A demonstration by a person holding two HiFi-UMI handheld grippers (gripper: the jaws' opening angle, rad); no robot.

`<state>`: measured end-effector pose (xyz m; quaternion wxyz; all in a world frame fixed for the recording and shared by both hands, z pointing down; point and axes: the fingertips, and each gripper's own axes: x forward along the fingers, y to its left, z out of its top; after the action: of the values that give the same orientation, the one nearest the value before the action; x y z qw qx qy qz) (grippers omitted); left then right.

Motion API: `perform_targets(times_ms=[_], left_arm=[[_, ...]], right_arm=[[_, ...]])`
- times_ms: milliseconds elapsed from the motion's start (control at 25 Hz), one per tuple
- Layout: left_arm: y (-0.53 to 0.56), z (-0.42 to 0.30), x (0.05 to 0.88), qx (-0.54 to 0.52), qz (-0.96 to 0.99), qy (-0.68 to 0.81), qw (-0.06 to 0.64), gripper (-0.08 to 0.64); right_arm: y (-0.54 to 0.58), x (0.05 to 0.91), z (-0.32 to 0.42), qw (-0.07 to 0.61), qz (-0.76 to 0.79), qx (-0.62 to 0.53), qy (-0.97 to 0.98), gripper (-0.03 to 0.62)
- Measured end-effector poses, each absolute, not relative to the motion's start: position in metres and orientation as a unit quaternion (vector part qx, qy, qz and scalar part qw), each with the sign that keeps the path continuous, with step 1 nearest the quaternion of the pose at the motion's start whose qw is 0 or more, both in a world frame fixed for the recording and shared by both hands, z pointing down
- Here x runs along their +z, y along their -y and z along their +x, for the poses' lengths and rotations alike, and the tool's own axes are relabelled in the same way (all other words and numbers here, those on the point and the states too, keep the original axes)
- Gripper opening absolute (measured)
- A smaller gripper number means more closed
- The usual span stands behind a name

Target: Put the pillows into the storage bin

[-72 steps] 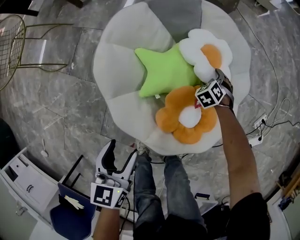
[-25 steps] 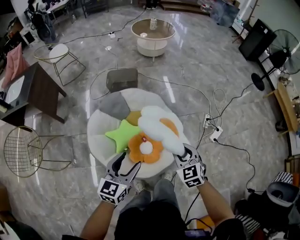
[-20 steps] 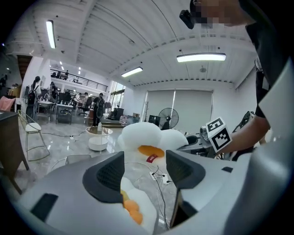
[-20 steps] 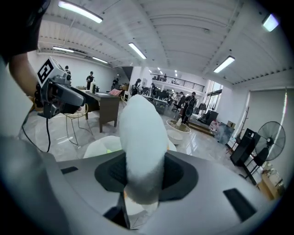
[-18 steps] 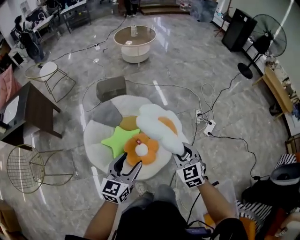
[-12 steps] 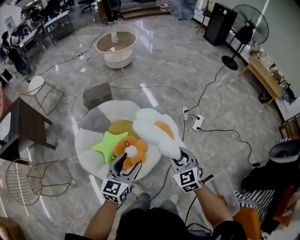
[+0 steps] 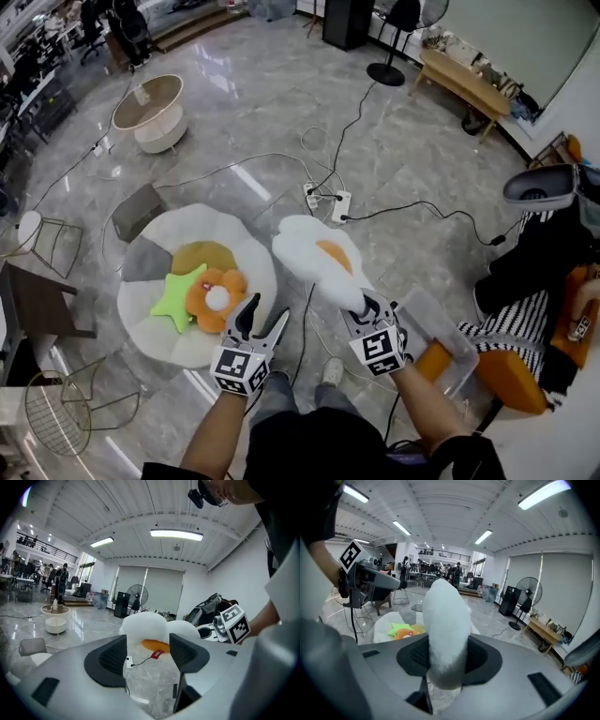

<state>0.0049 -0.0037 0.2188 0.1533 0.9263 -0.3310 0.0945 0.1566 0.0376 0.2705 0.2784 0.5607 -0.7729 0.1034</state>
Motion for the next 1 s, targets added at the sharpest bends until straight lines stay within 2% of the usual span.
perform_targets(times_ms=[520,1000], left_arm=[[-0.087,0.183,0.255,0.127,0.963,0.174,0.162,0.301],[-0.148,0.250,0.308,0.191,0.965,0.077,0.163,0.301]], right_arm=[[-0.197,0.329,0.304,0.289,0.669,0.208,0.652,0.169],[-0.294,0.418,0.371,0.285,0.730,0.311,0.538,0.174]])
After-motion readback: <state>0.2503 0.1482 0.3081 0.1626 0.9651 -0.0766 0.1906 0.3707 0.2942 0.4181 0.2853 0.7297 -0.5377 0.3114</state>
